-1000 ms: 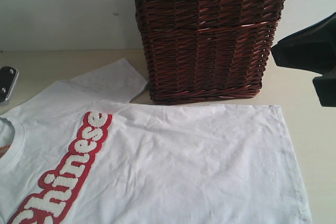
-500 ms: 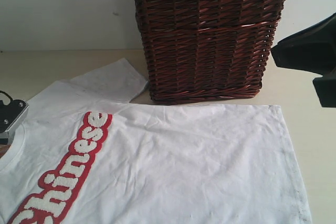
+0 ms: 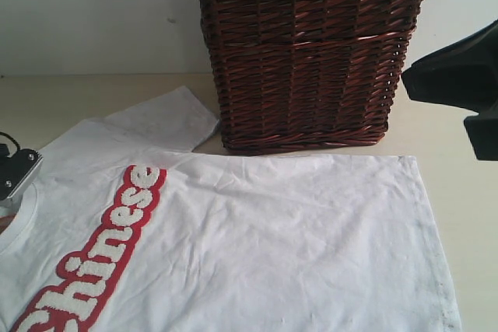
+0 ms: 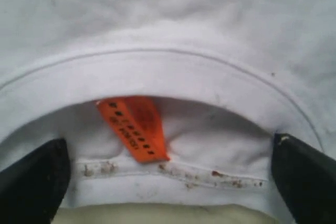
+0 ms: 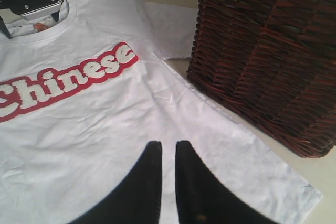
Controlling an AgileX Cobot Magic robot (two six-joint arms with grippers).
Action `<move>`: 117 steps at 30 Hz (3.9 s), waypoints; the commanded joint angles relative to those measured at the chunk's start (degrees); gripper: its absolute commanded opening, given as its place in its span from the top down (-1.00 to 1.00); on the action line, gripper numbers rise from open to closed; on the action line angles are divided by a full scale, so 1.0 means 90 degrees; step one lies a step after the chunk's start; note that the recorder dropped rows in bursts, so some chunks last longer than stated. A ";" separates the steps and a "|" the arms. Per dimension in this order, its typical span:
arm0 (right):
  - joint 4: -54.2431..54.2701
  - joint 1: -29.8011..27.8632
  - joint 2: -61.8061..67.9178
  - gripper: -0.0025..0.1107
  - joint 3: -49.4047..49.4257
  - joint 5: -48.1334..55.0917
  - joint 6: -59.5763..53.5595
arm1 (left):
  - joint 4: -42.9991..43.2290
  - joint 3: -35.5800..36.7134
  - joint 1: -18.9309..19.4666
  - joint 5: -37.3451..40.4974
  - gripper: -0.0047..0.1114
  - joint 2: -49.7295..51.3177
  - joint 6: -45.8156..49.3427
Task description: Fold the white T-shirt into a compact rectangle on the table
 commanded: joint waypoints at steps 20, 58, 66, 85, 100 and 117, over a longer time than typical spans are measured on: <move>0.0004 0.0026 -0.0017 0.75 0.0040 0.0043 -0.0040 | -0.0369 -0.0008 0.0324 -0.0306 -0.84 0.0120 0.0663; 0.0279 0.0026 -0.0017 -0.90 0.0040 0.0322 -0.0730 | -0.0307 -0.0008 0.0324 -0.0639 -0.84 0.0264 0.0355; 0.0451 0.0026 0.0221 -0.90 0.0040 0.1052 -0.1941 | -0.0307 -0.0008 0.0324 -0.0639 -0.84 0.0264 0.0355; -0.1179 0.0026 0.1721 -0.90 0.0040 0.2419 -0.1972 | -0.0307 -0.0008 0.0324 -0.0639 -0.84 0.0264 0.0355; -0.2448 0.0026 0.4064 -0.90 0.0040 0.1629 -0.1893 | -0.0307 -0.0008 0.0324 -0.0639 -0.84 0.0264 0.0355; -0.2444 -0.1029 0.5027 -0.90 0.0783 0.0645 -0.3434 | -0.0307 -0.0008 0.0324 -0.0639 -0.84 0.0264 0.0355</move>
